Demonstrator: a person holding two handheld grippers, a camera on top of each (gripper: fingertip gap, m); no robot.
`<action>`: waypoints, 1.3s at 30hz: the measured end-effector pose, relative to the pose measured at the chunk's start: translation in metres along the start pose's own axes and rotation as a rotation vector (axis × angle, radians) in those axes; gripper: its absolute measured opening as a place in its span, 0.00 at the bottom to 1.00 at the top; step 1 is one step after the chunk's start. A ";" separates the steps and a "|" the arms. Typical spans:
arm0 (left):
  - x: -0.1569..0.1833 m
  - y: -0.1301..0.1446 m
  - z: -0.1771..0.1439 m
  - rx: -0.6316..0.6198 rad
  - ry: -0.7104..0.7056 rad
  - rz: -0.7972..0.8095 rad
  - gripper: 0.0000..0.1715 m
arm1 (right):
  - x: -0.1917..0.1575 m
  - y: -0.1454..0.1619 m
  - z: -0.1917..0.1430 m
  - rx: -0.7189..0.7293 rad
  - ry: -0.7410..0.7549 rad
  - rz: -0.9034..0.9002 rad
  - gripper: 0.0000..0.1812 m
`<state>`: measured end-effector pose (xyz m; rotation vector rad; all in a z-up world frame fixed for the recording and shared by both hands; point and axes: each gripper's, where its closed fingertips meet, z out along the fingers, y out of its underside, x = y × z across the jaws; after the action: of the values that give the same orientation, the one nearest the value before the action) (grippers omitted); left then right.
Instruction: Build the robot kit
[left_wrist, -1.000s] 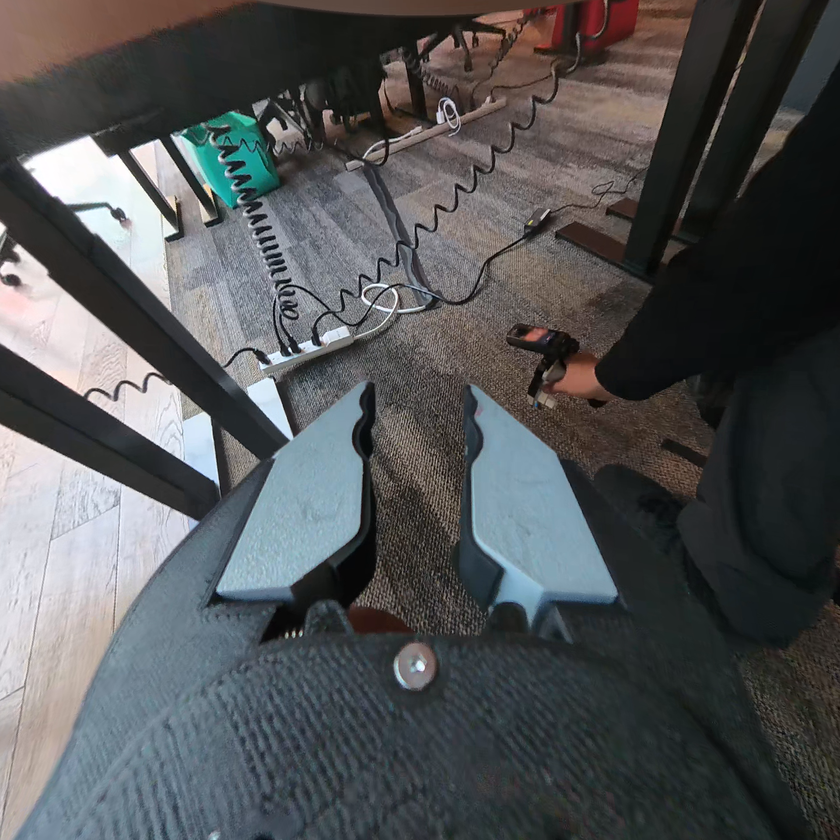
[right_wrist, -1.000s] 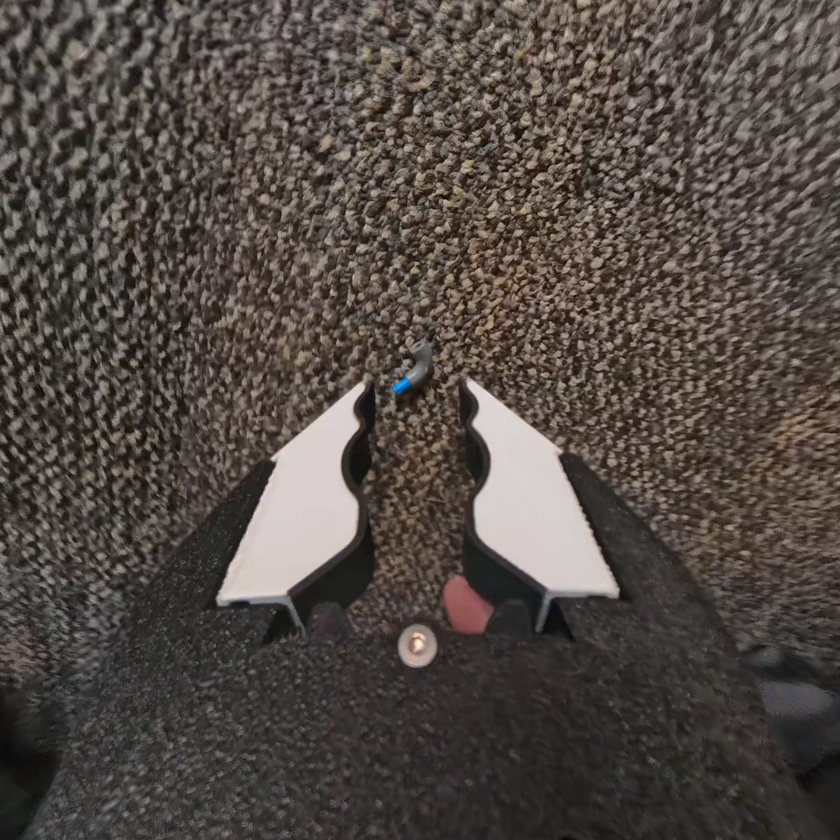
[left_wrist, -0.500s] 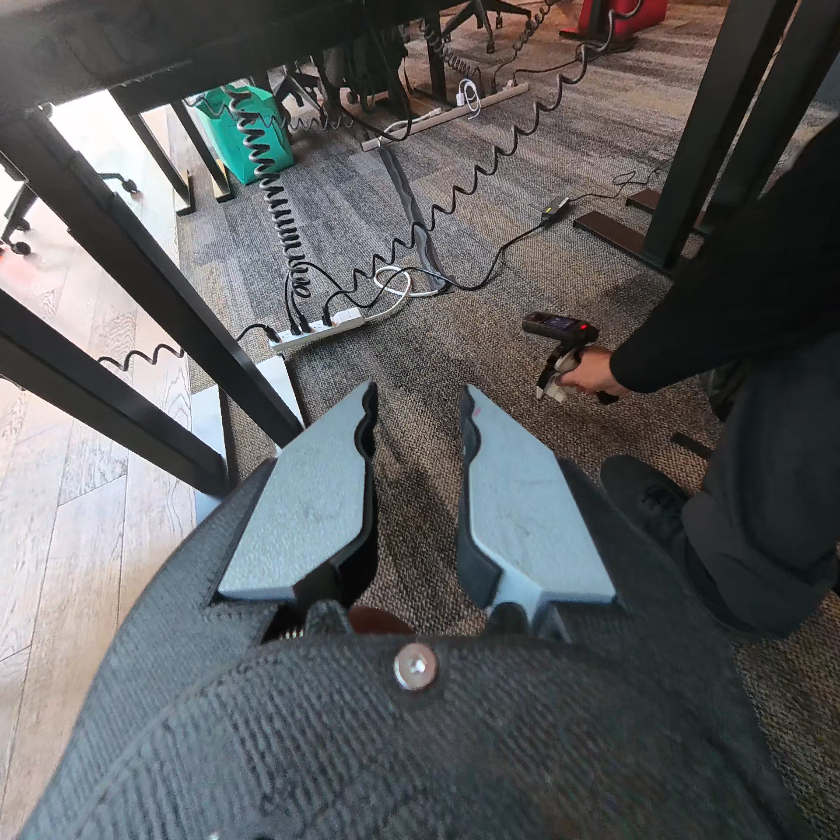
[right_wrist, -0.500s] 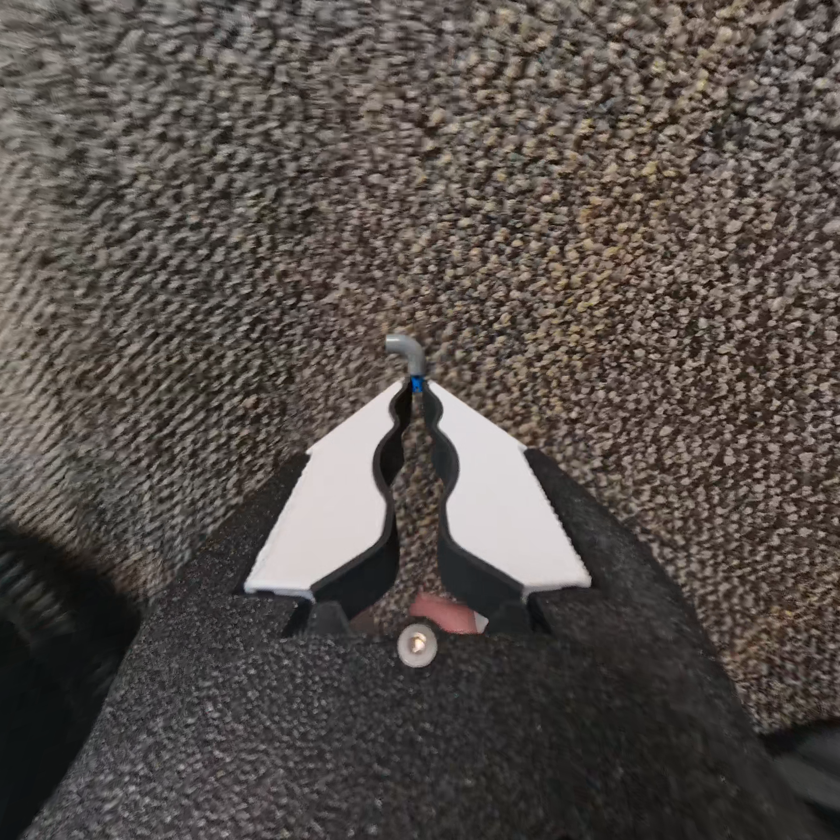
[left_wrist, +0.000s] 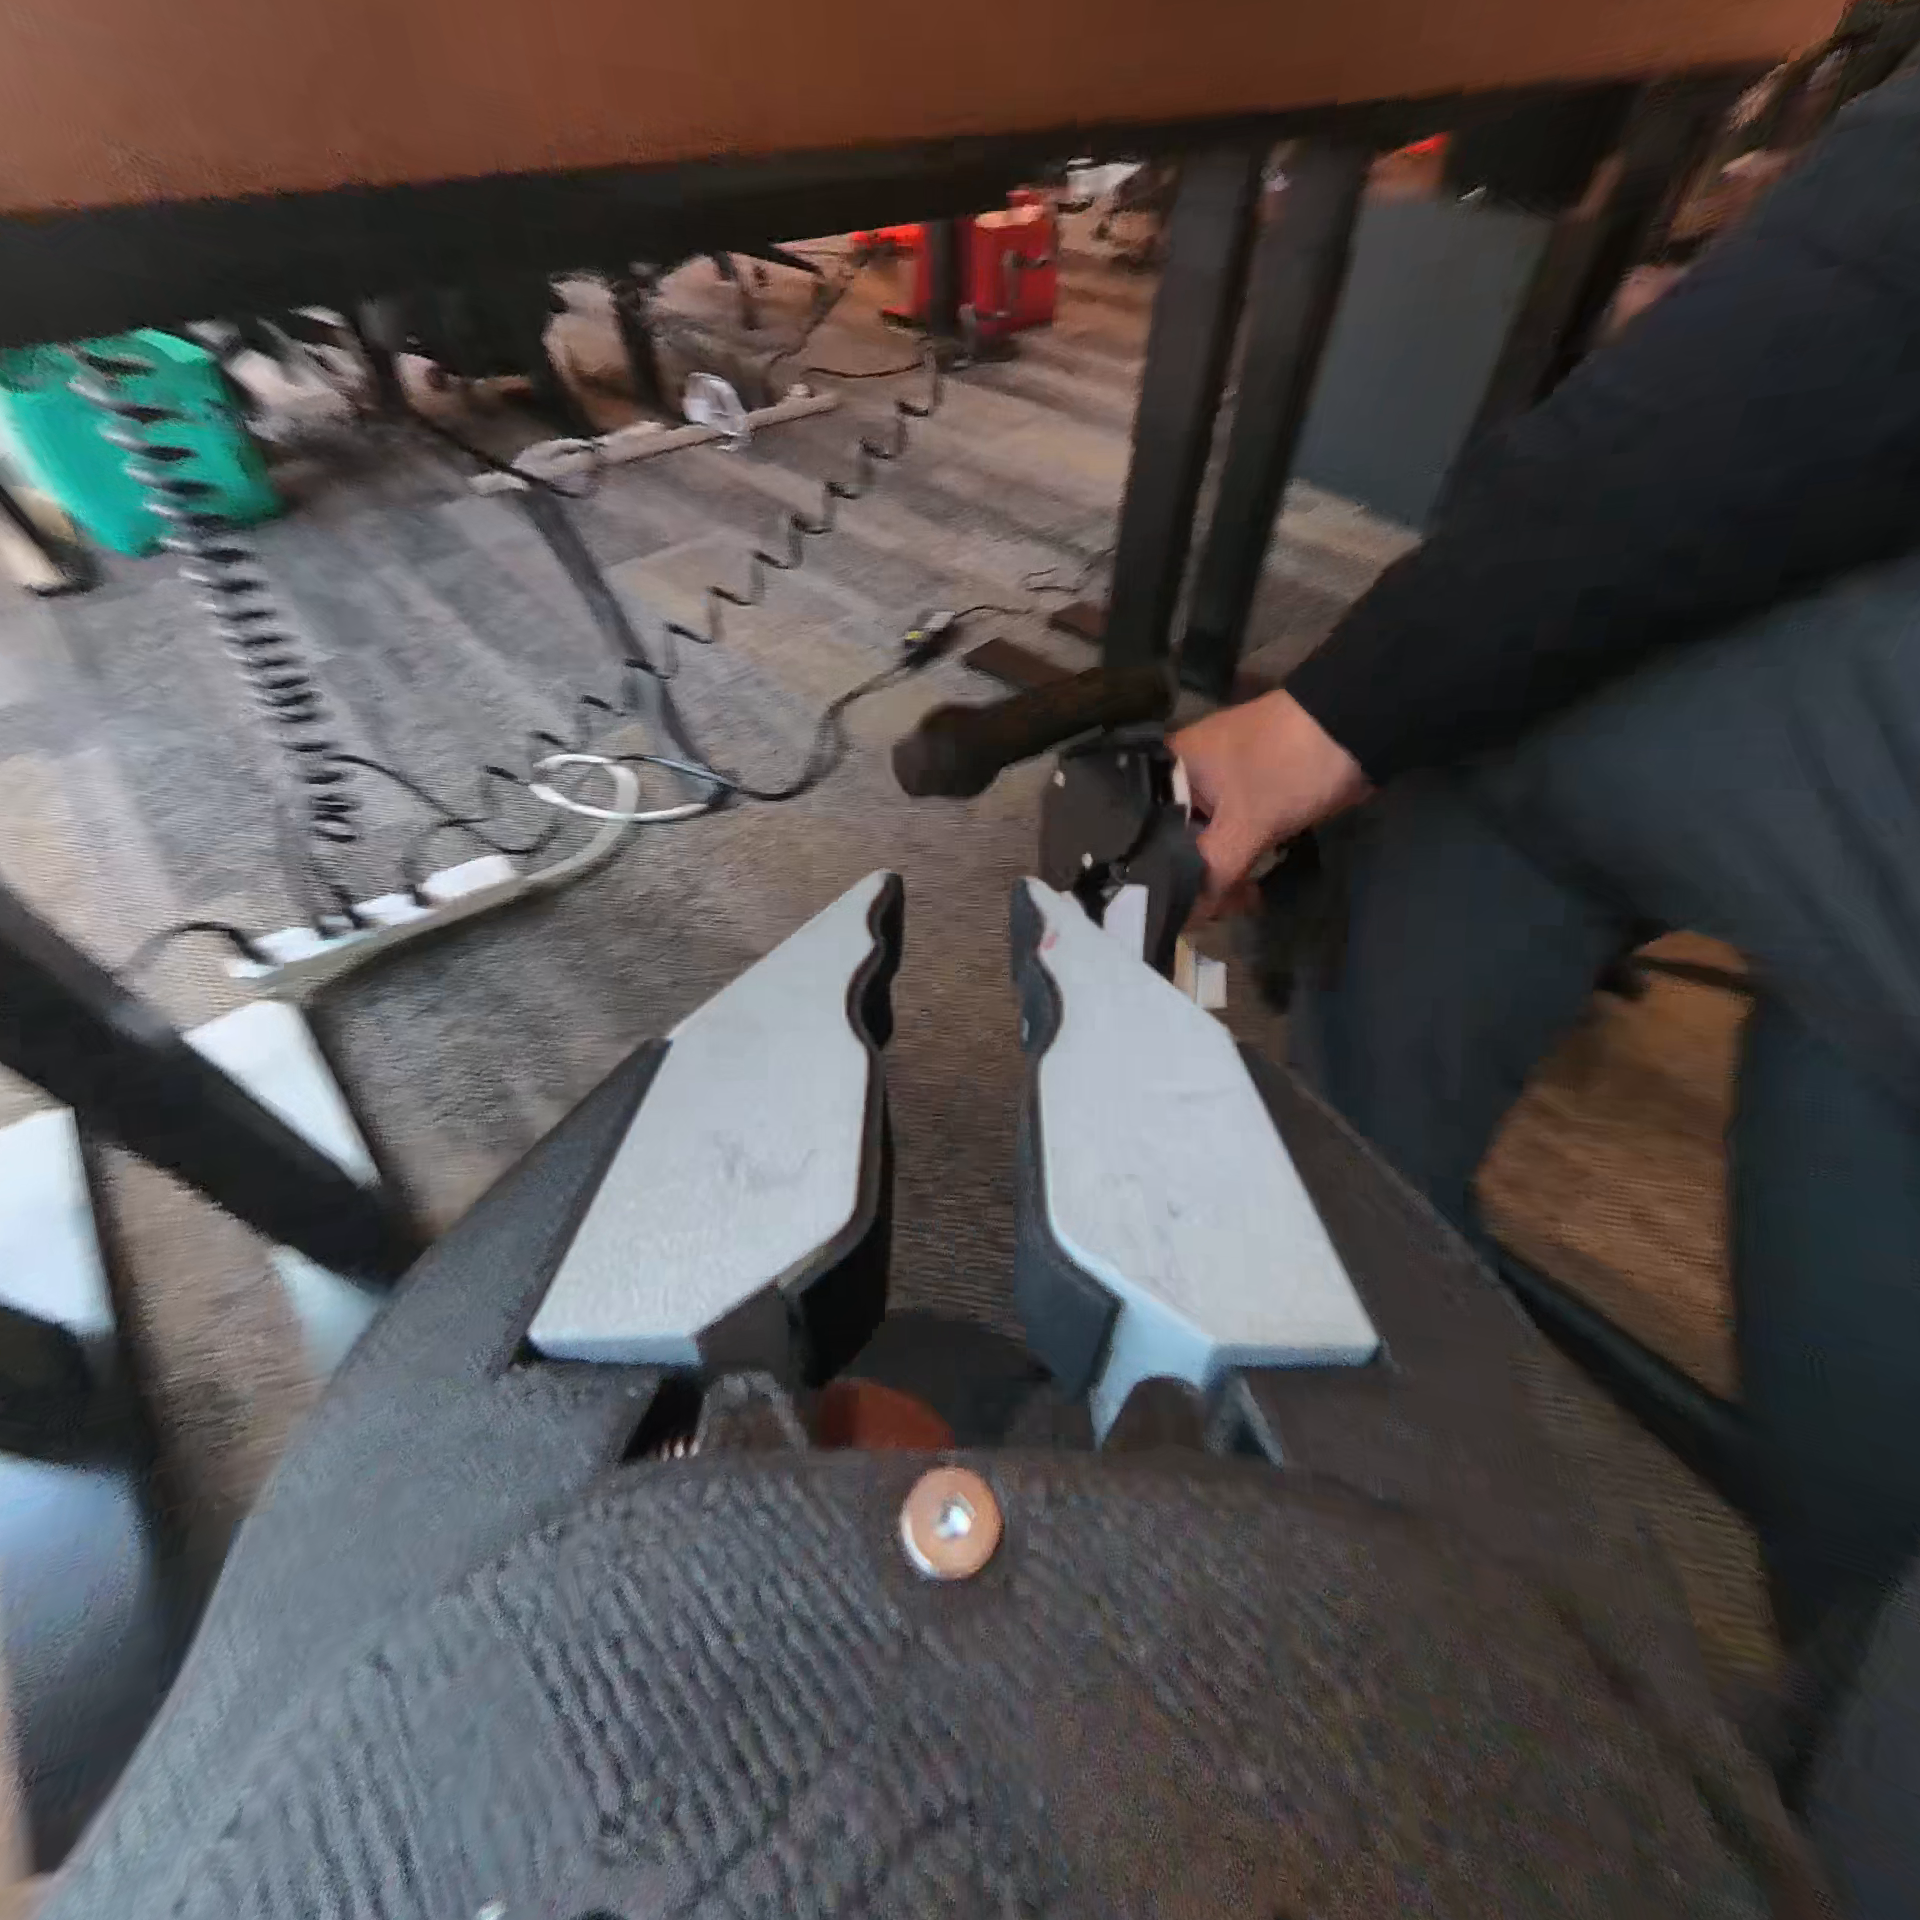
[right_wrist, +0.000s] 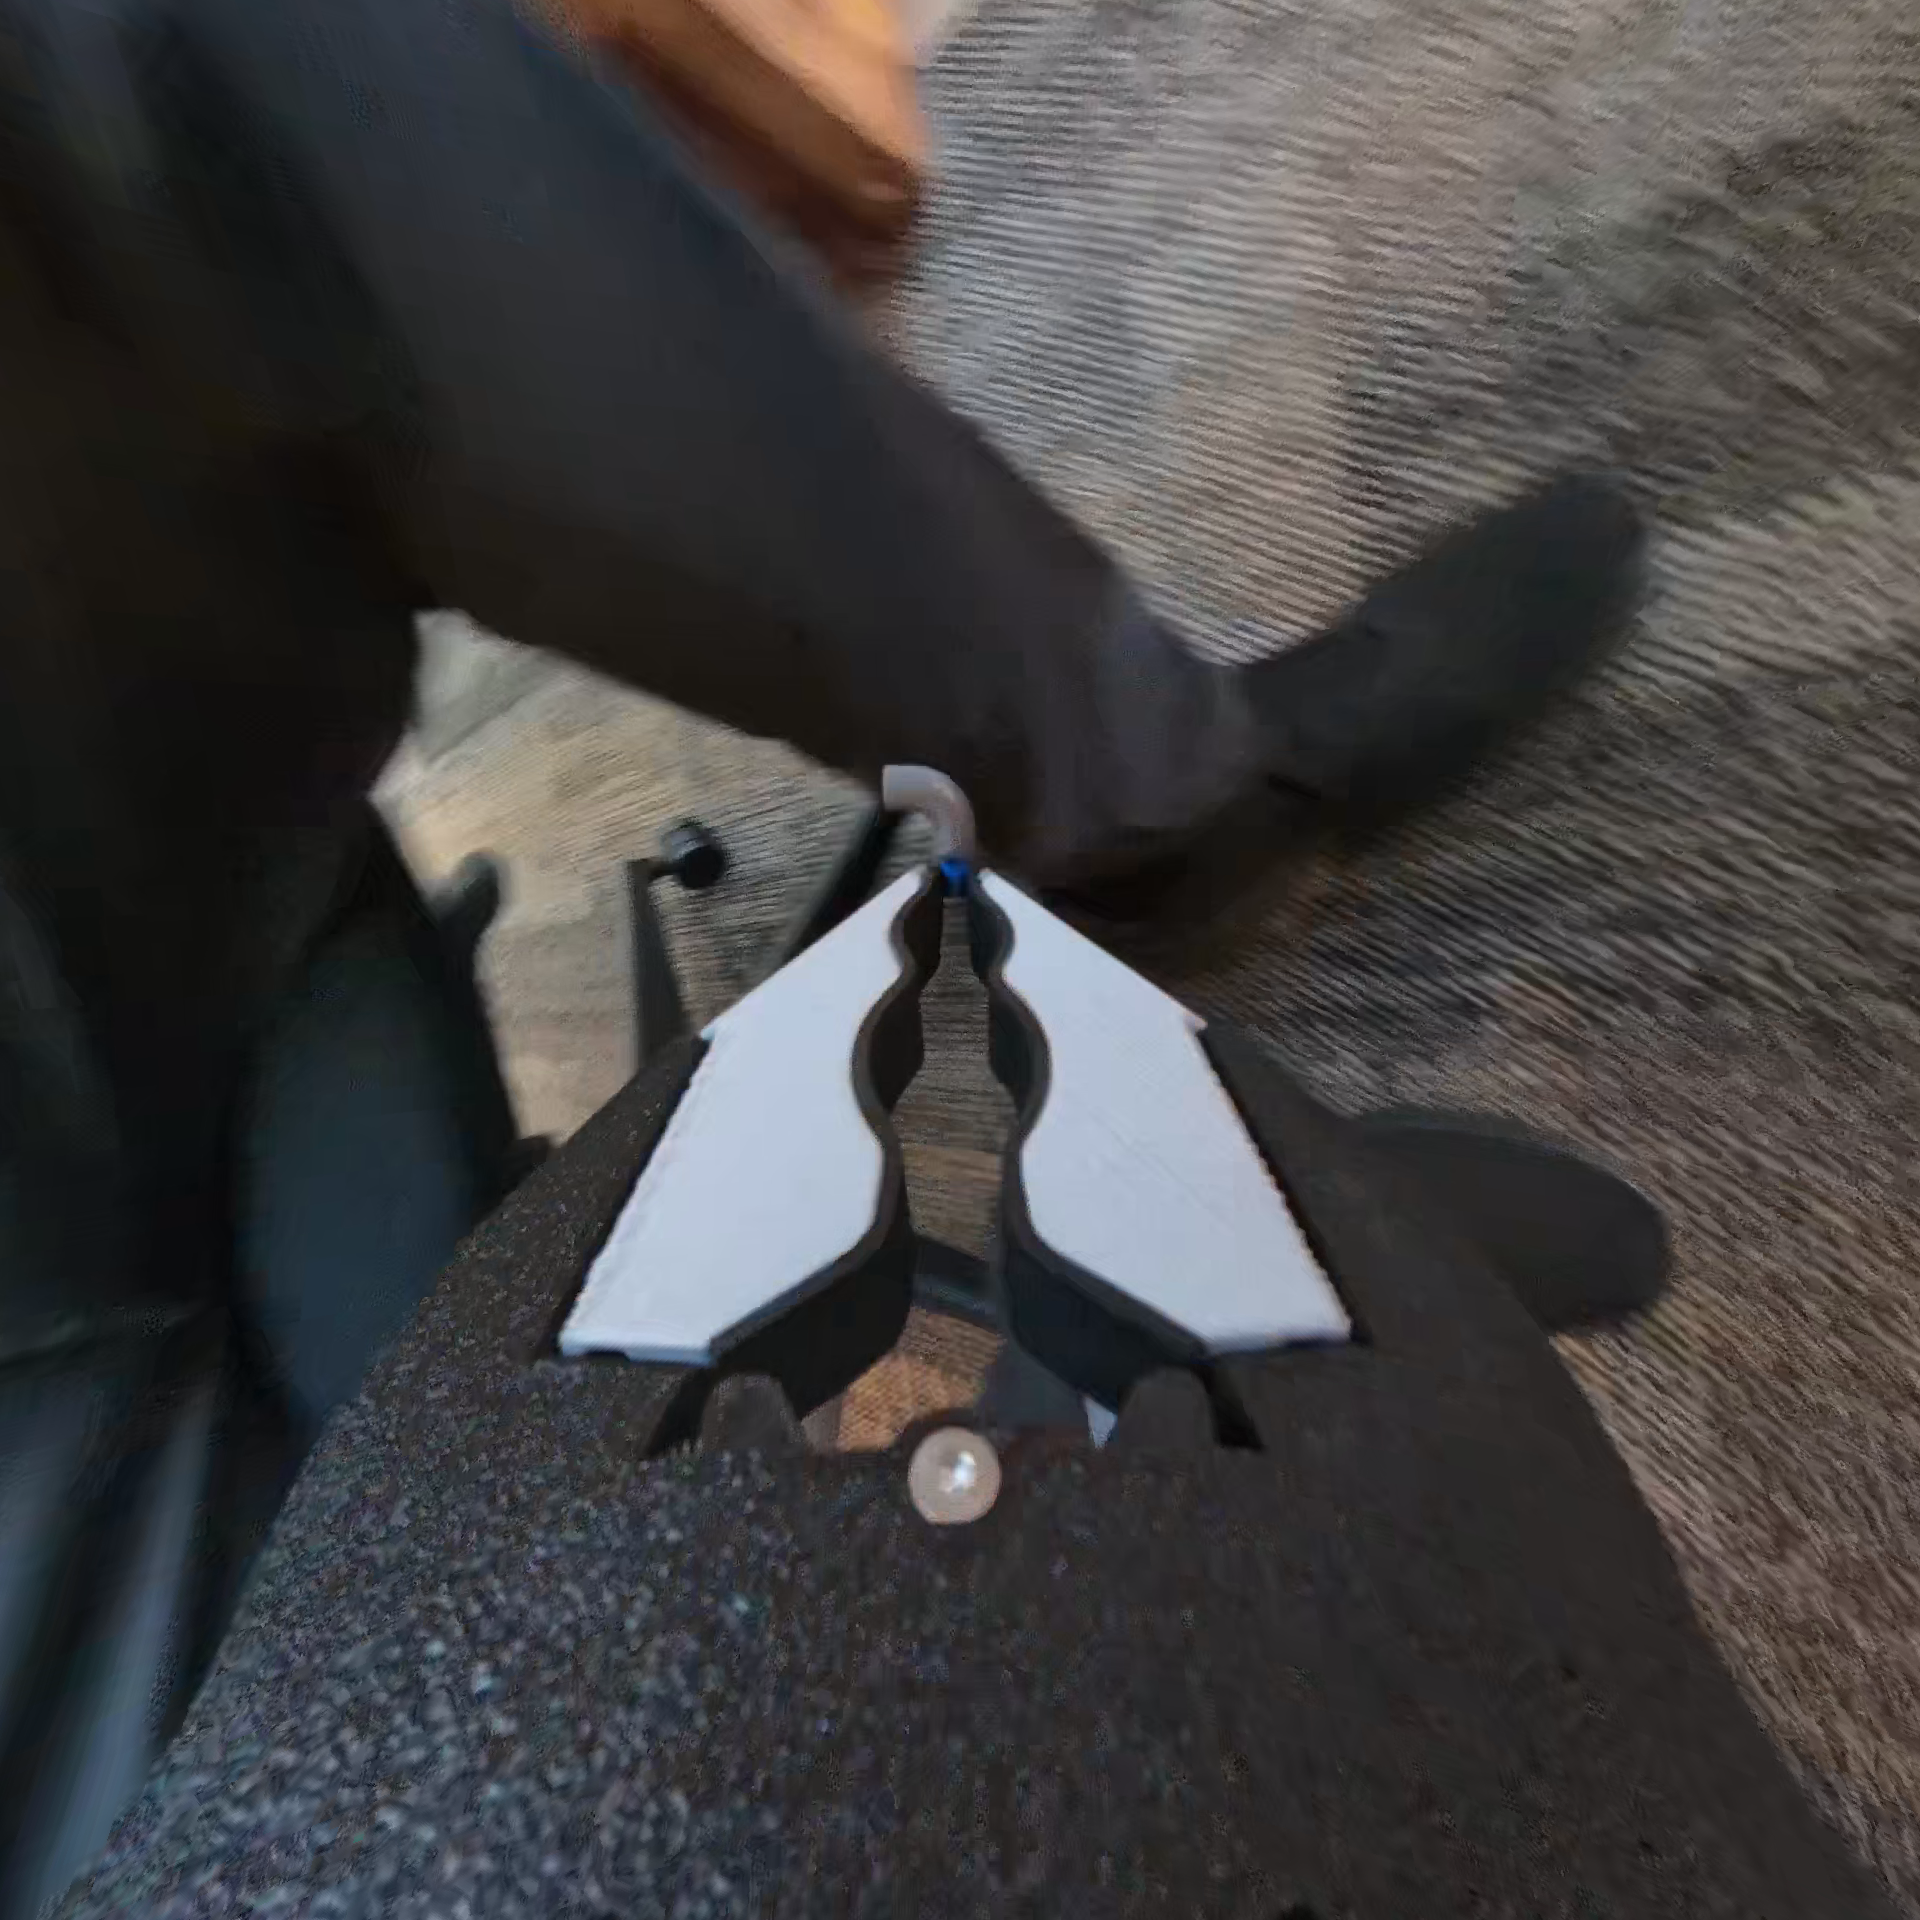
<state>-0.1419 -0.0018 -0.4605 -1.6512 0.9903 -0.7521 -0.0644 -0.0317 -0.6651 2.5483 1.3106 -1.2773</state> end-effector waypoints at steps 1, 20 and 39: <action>0.015 -0.004 -0.004 0.002 0.077 -0.045 0.12 | -0.045 -0.002 -0.006 0.018 -0.047 -0.065 0.01; 0.261 -0.154 -0.105 0.153 0.653 0.268 0.11 | -0.415 0.022 -0.156 0.365 -0.495 -0.282 0.02; 0.136 -0.174 -0.052 0.262 0.833 0.084 0.03 | -0.321 -0.078 -0.188 0.346 -0.719 -0.169 0.02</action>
<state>-0.0799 -0.1214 -0.2777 -1.0479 1.4369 -1.4969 -0.0961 -0.1335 -0.2998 1.8135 1.2144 -2.3206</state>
